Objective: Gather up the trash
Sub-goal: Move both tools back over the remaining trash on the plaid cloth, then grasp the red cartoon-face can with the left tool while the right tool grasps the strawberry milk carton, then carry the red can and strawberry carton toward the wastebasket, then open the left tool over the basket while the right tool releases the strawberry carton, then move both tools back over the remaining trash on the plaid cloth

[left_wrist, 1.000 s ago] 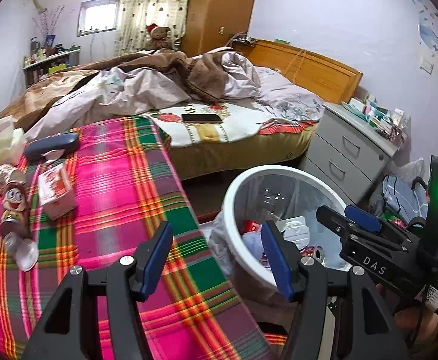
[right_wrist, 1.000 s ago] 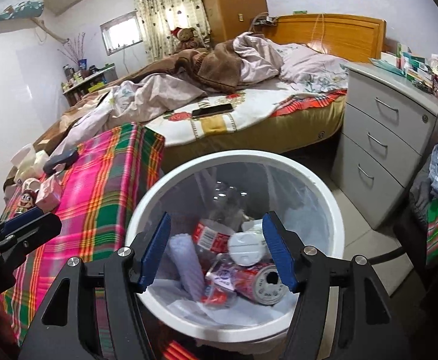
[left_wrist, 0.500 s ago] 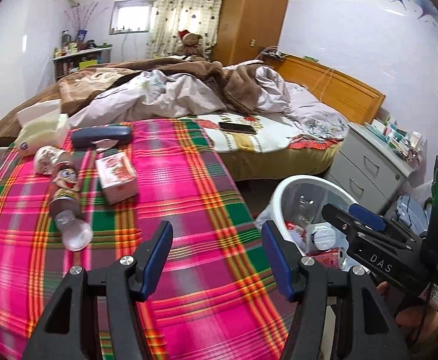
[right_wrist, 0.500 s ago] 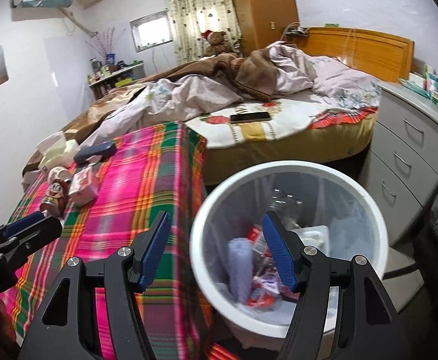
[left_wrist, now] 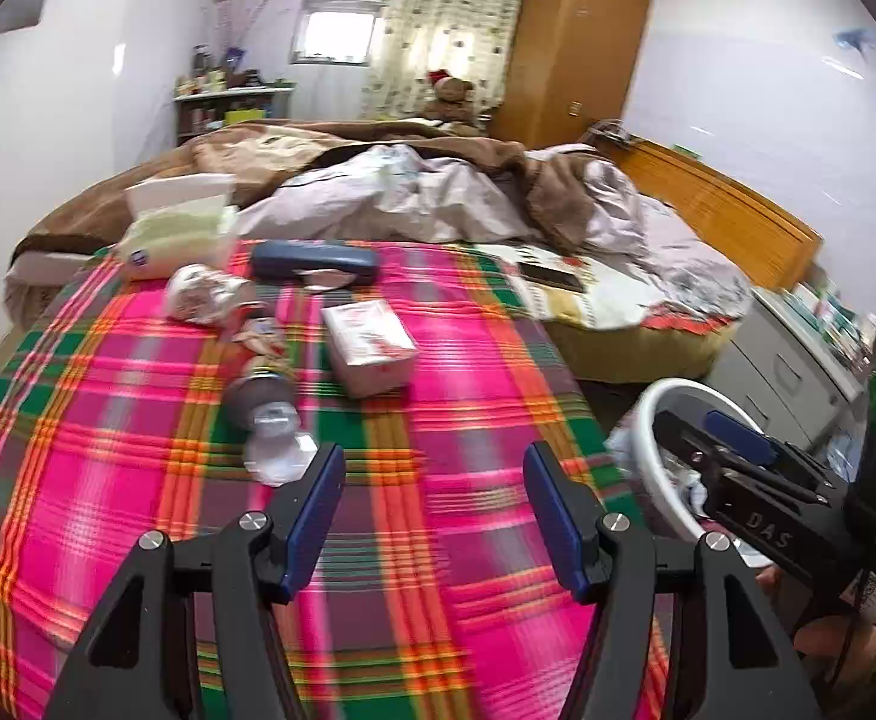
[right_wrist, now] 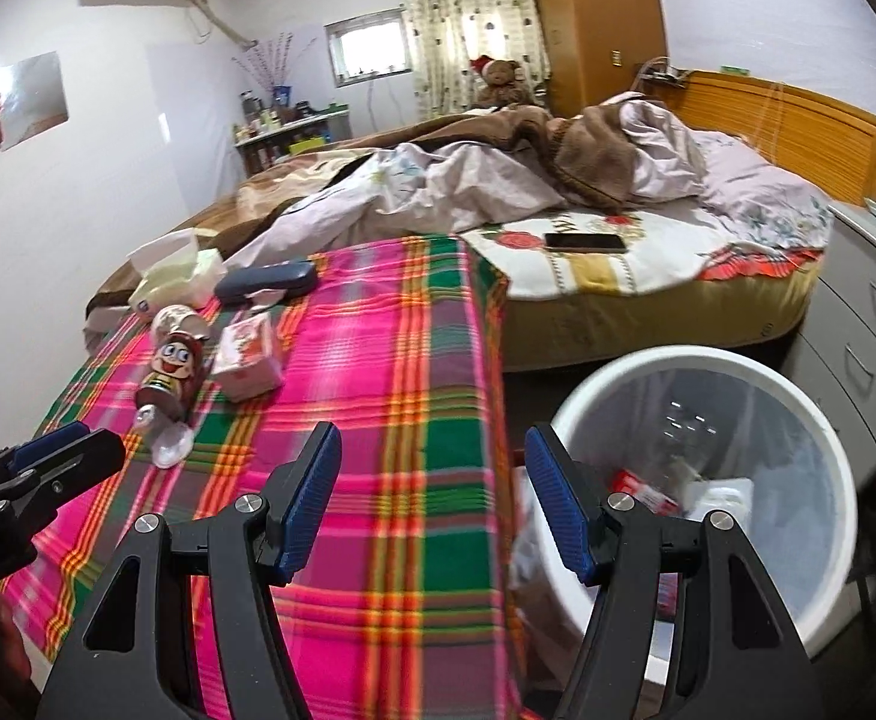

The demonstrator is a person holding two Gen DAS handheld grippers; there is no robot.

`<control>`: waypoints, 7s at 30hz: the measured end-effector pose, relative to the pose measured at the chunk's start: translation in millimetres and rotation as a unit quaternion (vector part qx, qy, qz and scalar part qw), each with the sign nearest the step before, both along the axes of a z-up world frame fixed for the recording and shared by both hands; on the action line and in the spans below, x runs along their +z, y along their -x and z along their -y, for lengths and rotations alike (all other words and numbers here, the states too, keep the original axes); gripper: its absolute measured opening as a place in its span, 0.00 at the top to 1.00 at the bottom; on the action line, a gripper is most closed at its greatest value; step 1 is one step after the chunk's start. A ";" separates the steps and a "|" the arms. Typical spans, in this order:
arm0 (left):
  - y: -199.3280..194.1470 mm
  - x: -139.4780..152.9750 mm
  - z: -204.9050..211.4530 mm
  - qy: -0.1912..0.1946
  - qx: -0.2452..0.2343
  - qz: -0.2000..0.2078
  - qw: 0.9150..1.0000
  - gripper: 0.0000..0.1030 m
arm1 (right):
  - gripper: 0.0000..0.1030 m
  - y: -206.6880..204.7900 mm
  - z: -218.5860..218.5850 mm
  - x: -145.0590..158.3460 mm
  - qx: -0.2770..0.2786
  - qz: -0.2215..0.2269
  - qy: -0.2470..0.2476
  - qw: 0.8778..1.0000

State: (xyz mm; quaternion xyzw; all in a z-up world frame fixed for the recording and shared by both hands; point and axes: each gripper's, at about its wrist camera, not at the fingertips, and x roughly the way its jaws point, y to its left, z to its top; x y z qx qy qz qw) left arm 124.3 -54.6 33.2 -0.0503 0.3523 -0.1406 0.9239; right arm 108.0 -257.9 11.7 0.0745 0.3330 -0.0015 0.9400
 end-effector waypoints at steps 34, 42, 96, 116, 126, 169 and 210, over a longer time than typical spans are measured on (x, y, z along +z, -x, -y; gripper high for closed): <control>-134.0 -41.5 -71.7 0.017 0.046 -0.090 0.995 0.36 | 0.37 -112.4 -71.4 -24.7 0.110 -0.060 -0.009 0.992; -151.5 -59.9 -74.9 0.014 0.047 -0.115 0.992 0.36 | 0.37 -121.8 -75.1 -25.2 0.114 -0.062 -0.008 0.992; -139.0 -62.5 -128.0 0.007 0.093 -0.104 0.990 0.47 | 0.46 -139.4 -119.0 -42.4 0.123 -0.095 0.050 0.987; -67.5 -12.5 -84.7 0.002 0.064 -0.052 0.997 0.47 | 0.46 -80.2 -76.9 -2.3 0.091 -0.050 0.020 0.994; -35.3 6.0 -38.4 -0.003 0.022 -0.024 0.999 0.47 | 0.46 -47.7 -41.0 10.0 0.060 -0.031 0.019 0.998; -0.8 -19.0 222.0 -0.039 -0.221 -0.044 0.973 0.47 | 0.46 30.6 147.5 -23.0 -0.128 -0.078 0.012 0.989; -6.1 -6.8 154.3 -0.022 -0.140 -0.020 0.990 0.37 | 0.37 24.2 116.8 -12.0 -0.102 -0.043 0.008 0.994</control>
